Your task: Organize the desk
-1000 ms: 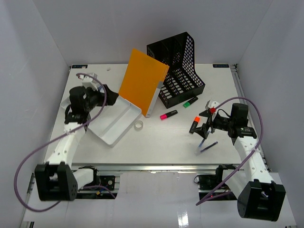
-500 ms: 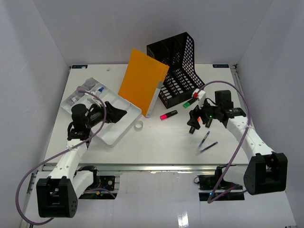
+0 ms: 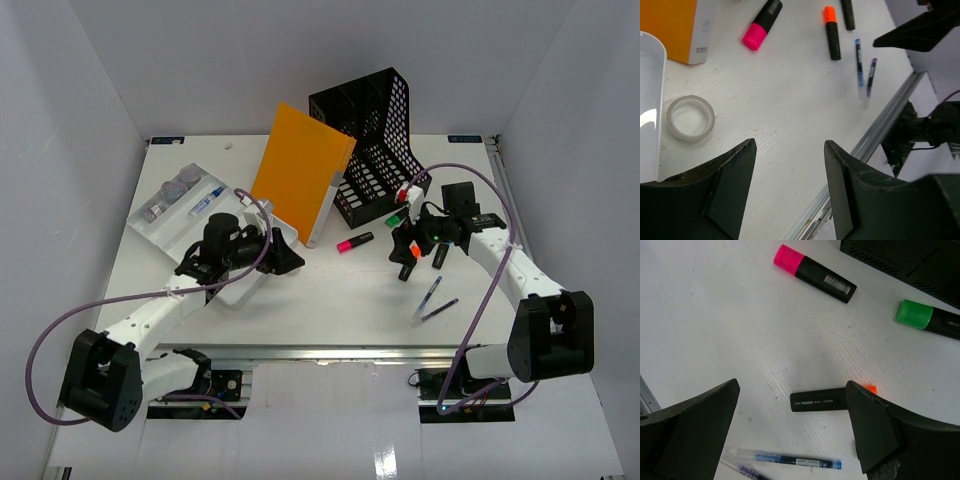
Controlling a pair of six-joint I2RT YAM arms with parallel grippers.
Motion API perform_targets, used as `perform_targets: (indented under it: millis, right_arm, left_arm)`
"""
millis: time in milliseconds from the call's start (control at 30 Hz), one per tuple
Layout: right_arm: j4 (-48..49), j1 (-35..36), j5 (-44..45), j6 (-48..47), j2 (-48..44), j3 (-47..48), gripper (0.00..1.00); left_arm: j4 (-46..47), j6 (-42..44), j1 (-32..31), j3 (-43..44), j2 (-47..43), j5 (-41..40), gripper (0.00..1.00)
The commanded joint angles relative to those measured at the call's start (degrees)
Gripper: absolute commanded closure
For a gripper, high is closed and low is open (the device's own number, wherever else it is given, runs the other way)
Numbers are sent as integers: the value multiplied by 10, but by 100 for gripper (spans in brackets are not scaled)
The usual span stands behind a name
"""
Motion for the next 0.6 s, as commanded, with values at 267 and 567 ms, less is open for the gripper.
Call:
perform_targets:
  millis: [267, 567]
  right_arm:
    - [31, -130, -144, -70, -72, -93, 7]
    - [32, -131, -131, -70, -86, -92, 7]
  left_arm:
    - [-112, 25, -140, 138, 160, -338, 42]
    - [-134, 38, -146, 196, 237, -404, 42]
